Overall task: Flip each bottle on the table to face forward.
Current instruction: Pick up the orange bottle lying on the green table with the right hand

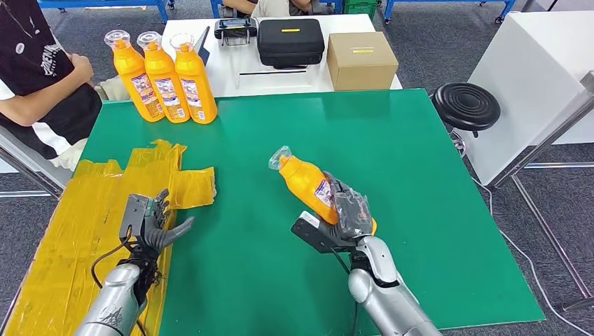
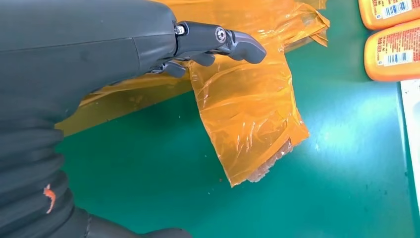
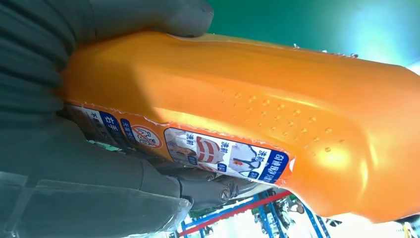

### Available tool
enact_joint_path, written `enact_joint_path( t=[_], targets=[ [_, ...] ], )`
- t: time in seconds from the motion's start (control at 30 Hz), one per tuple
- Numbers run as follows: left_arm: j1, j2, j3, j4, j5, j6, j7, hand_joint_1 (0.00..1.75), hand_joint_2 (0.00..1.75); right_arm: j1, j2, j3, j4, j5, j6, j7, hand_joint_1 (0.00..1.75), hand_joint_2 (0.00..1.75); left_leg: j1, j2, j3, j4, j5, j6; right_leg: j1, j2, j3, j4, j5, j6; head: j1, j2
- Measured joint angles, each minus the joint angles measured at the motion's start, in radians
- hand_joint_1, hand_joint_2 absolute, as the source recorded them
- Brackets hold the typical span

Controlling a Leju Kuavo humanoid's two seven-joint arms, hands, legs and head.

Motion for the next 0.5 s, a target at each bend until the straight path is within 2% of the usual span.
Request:
enact_joint_path(
  t=[0.1, 0.3, 0.5],
  targets=[
    [-0.003, 0.0, 0.0, 0.0, 0.029, -0.041, 0.001, 0.0, 1.75, -0.001, 0.011, -0.012, -0.013, -0.053, -0.006, -0.041, 1.75, 1.75, 0.0, 0.0, -0.001, 0.0, 0.0, 0.0, 0.0, 0.0, -0.001, 0.0, 0.0, 0.0, 0.0, 0.0],
    [-0.01, -0.012, -0.018, -0.011, 0.174, -0.274, 0.041, 0.0, 1.75, -0.023, 0.036, -0.028, -0.02, -0.238, -0.016, -0.193, 1.75, 1.75, 0.0, -0.002, -0.002, 0.0, 0.001, 0.0, 0.0, -0.001, -0.002, 0.0, 0.0, 0.0, 0.0, 0.0],
    [-0.061, -0.032, -0.105, -0.075, 0.213, -0.288, 0.105, 0.0, 1.75, -0.066, 0.072, -0.029, 0.003, -0.376, -0.012, -0.337, 1.75, 1.75, 0.0, -0.002, -0.003, 0.001, 0.001, 0.001, 0.0, -0.002, -0.003, 0.0, 0.0, 0.0, 0.0, 0.0]
  ],
)
